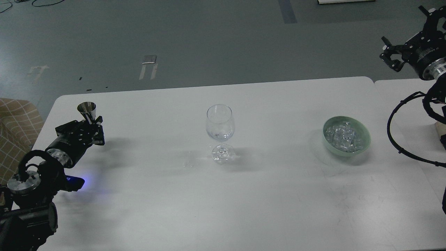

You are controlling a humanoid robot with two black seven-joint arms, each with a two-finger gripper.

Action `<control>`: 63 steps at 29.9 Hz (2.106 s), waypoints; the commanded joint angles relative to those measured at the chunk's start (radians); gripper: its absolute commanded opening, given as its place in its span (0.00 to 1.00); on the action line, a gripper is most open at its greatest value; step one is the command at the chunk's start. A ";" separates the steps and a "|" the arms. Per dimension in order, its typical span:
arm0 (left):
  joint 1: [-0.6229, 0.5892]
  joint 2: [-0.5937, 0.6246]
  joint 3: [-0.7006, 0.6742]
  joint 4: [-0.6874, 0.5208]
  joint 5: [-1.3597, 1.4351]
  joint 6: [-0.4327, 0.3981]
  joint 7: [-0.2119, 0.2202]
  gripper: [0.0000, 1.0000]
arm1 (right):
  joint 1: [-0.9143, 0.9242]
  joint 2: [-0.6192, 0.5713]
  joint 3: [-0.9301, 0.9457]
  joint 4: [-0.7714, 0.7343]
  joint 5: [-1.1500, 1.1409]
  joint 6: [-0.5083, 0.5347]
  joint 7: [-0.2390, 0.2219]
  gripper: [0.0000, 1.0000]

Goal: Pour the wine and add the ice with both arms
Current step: 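Lower the jigger with the left gripper back onto the table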

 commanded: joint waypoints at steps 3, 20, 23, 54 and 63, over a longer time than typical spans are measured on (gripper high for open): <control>-0.008 0.000 0.009 0.045 0.001 -0.013 0.000 0.05 | 0.000 0.001 -0.005 0.000 -0.001 -0.001 -0.001 1.00; -0.009 -0.001 0.014 0.067 0.002 -0.013 0.000 0.32 | -0.001 -0.001 -0.018 0.000 -0.001 -0.002 -0.001 1.00; -0.006 -0.003 0.013 0.073 0.001 -0.017 0.000 0.37 | -0.001 -0.001 -0.017 0.000 -0.001 -0.001 -0.001 1.00; 0.077 0.051 0.008 -0.059 0.002 -0.030 0.000 0.94 | 0.002 -0.001 -0.017 -0.006 -0.001 -0.008 0.001 1.00; 0.137 0.150 0.000 -0.197 0.008 -0.036 0.000 0.94 | 0.002 -0.001 -0.015 -0.007 0.001 -0.016 0.001 1.00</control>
